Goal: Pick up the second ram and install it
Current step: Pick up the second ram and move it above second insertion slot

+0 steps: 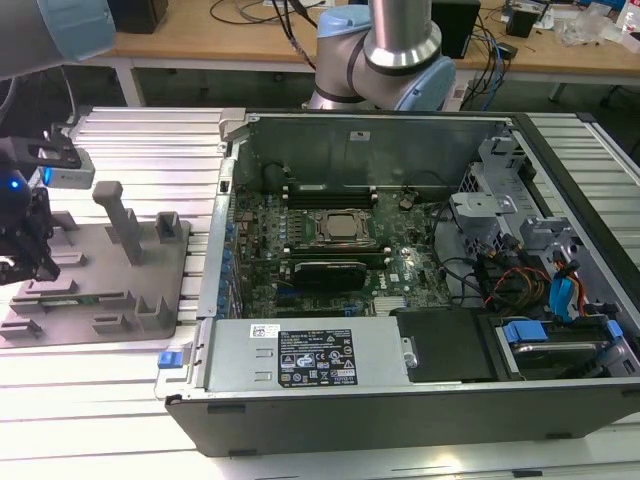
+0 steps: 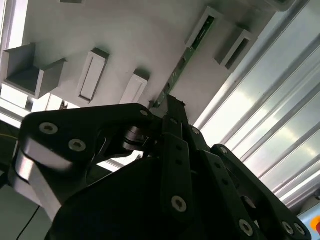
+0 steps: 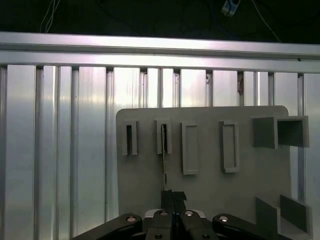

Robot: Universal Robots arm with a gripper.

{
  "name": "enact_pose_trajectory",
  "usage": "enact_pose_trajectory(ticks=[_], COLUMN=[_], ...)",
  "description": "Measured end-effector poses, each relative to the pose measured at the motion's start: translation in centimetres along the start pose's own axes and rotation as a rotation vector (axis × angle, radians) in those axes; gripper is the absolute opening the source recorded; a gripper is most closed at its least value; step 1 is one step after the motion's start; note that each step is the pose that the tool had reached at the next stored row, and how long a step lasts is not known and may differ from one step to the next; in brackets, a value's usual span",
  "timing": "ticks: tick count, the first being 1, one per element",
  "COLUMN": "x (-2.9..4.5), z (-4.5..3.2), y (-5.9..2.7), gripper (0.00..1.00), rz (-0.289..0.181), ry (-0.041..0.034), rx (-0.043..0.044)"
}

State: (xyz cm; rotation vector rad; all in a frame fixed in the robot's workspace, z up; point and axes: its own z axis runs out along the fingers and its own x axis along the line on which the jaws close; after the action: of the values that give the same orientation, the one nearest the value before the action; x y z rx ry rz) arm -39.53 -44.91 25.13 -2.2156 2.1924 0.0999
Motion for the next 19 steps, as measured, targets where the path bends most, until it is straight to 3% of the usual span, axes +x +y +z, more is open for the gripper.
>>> enact_pose_trajectory(ticks=[6,15,18,19], x=[0.14,0.16,0.16,0.16], z=[1.99,2.23,2.22,2.23], y=[0.30,0.30,0.30,0.30], gripper=[0.08,0.08,0.28,0.28], rz=[0.000,0.000,0.000,0.000], ry=[-0.0005,0.0025,0.0026,0.0027], rx=[0.0001,-0.0006,-0.0007,-0.0007])
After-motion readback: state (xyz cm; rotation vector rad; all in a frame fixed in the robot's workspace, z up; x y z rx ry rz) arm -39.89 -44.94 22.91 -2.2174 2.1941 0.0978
